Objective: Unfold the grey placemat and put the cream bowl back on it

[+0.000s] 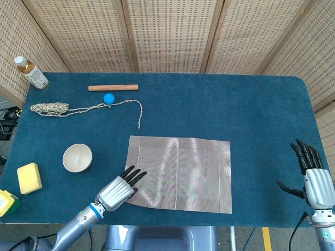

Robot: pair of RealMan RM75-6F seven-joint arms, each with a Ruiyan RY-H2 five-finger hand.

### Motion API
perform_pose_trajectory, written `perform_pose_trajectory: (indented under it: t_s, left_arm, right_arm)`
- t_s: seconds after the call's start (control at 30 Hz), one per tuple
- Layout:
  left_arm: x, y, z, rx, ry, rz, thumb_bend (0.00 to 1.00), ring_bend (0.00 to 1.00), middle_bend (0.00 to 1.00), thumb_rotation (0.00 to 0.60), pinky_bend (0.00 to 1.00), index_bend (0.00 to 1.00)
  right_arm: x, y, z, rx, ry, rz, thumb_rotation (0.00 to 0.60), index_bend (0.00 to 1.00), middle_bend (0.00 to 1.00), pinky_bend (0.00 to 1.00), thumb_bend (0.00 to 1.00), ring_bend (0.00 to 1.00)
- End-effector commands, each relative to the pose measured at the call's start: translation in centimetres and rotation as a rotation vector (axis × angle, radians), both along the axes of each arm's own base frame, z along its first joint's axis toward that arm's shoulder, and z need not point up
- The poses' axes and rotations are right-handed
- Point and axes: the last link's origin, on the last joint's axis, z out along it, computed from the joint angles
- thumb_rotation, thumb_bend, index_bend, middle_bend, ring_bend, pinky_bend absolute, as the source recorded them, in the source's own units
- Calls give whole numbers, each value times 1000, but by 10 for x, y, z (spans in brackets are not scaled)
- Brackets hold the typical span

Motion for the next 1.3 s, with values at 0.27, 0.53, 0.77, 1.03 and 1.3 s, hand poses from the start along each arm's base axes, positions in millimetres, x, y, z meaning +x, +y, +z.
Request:
perform_pose_trajectory:
  t_s: [0.27, 0.53, 0.77, 1.03, 1.3]
  left_arm:
    - [4, -12, -4, -61, -21, 6, 584, 0, 0, 600, 0, 695]
    - [6, -22, -4, -81, -37, -13, 578, 0, 0, 600, 0, 678]
    - [-5, -23, 1, -71, -30, -1, 262, 0, 0, 600, 0, 398]
    - [-23, -23, 21, -32, -58, 55, 181, 0, 0, 600, 0, 193]
    - [-37, -24, 44, 44, -90, 93, 185, 0, 0, 600, 0, 190]
  right_arm:
    - [-1, -1, -1, 10, 5, -7, 600, 0, 0, 0, 196, 0]
    - [0, 0, -2, 14, 6, -8, 600, 0, 0, 0, 196, 0]
    - [-1, 0, -3, 24, 12, -12, 600, 0, 0, 0, 196, 0]
    - [0, 0, -5, 29, 18, -14, 600, 0, 0, 0, 196, 0]
    - [1, 1, -7, 36, 25, -11, 600, 0, 0, 0, 197, 0]
